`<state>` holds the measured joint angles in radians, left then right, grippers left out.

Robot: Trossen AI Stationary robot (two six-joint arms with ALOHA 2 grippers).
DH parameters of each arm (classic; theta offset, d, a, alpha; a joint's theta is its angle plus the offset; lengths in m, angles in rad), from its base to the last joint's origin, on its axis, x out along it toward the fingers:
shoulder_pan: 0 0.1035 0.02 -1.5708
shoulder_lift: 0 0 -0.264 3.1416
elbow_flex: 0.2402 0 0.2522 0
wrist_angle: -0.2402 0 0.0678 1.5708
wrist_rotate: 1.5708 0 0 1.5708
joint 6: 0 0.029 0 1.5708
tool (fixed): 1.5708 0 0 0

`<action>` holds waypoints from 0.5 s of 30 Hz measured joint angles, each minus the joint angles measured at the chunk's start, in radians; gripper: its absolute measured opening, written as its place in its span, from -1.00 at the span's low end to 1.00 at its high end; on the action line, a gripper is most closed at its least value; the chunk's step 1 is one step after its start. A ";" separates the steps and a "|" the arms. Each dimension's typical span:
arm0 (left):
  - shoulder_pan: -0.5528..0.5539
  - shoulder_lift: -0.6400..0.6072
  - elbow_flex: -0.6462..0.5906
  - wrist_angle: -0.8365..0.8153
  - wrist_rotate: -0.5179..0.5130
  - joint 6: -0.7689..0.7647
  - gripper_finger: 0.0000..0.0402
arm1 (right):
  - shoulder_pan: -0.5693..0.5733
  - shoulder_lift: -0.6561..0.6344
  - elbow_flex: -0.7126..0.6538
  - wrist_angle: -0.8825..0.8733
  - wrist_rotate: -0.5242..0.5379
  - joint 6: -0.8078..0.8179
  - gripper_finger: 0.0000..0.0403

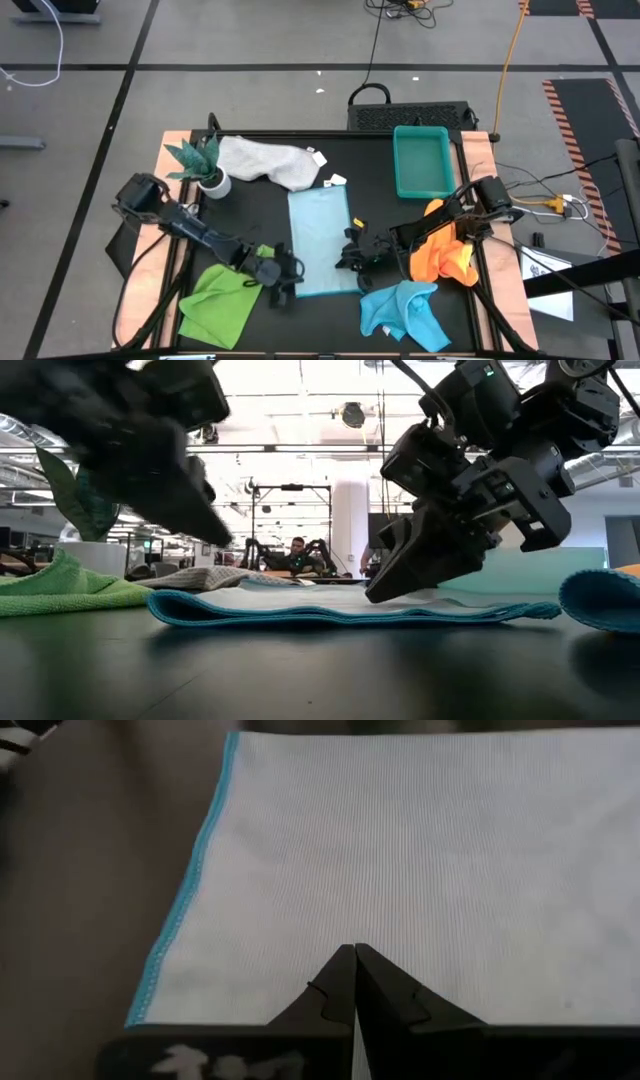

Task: Fold microfiber towels
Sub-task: Fold the light blue microfiber cloth

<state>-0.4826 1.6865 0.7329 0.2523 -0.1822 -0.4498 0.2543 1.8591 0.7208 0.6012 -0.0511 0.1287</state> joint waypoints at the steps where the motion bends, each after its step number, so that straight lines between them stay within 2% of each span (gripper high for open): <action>1: -0.011 0.011 0.000 0.002 0.004 -0.004 -0.97 | 0.000 0.000 0.000 0.000 0.001 0.012 -1.00; 4: -0.019 0.068 0.000 0.064 0.009 -0.035 -0.97 | 0.000 -0.001 0.001 -0.017 0.002 0.030 -1.00; 7: -0.024 0.125 0.001 0.122 0.082 -0.049 -0.99 | 0.000 -0.001 0.000 -0.027 0.002 0.042 -1.00; 11: -0.041 0.151 0.009 0.085 0.120 -0.088 -0.96 | 0.000 -0.002 0.001 -0.031 0.002 0.042 -1.00; 15: -0.083 0.118 0.006 0.048 0.031 -0.071 -0.99 | 0.003 -0.002 0.001 -0.032 0.045 0.042 -1.00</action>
<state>-0.5653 1.8041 0.7384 0.3007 -0.1510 -0.5208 0.2573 1.8576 0.7217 0.5694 -0.0063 0.1711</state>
